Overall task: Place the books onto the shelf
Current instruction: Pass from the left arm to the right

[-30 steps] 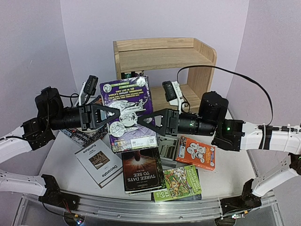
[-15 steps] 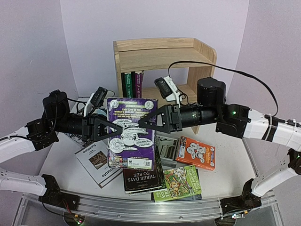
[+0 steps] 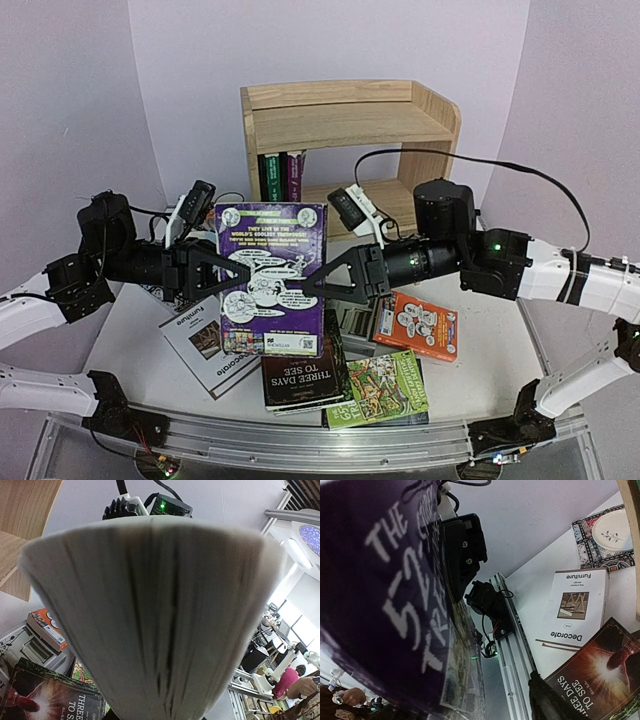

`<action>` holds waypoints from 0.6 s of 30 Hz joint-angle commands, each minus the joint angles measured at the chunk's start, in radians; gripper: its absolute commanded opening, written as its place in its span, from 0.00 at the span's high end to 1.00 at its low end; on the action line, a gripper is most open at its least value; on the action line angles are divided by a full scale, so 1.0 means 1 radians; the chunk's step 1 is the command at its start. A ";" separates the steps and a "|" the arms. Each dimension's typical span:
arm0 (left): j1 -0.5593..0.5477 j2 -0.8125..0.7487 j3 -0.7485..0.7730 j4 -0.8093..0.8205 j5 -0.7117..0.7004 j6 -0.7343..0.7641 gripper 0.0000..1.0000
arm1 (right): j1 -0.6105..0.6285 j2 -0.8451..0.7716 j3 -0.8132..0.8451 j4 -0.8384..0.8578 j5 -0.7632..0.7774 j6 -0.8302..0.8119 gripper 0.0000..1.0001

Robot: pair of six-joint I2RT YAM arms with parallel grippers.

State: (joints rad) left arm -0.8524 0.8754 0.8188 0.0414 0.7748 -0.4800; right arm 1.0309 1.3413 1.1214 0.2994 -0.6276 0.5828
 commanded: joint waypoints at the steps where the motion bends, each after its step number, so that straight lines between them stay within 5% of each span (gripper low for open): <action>1: -0.001 -0.031 0.050 0.096 -0.003 0.011 1.00 | -0.003 -0.037 -0.036 0.106 -0.037 0.000 0.36; 8: -0.002 -0.018 0.054 0.095 0.001 0.009 1.00 | -0.001 -0.035 -0.052 0.174 -0.077 0.023 0.40; 18: -0.001 -0.008 0.052 0.098 -0.018 0.011 1.00 | -0.001 -0.042 -0.096 0.291 -0.017 0.078 0.67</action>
State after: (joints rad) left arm -0.8516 0.8752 0.8188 0.0349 0.7502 -0.4779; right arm 1.0321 1.3333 1.0432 0.4857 -0.6675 0.6372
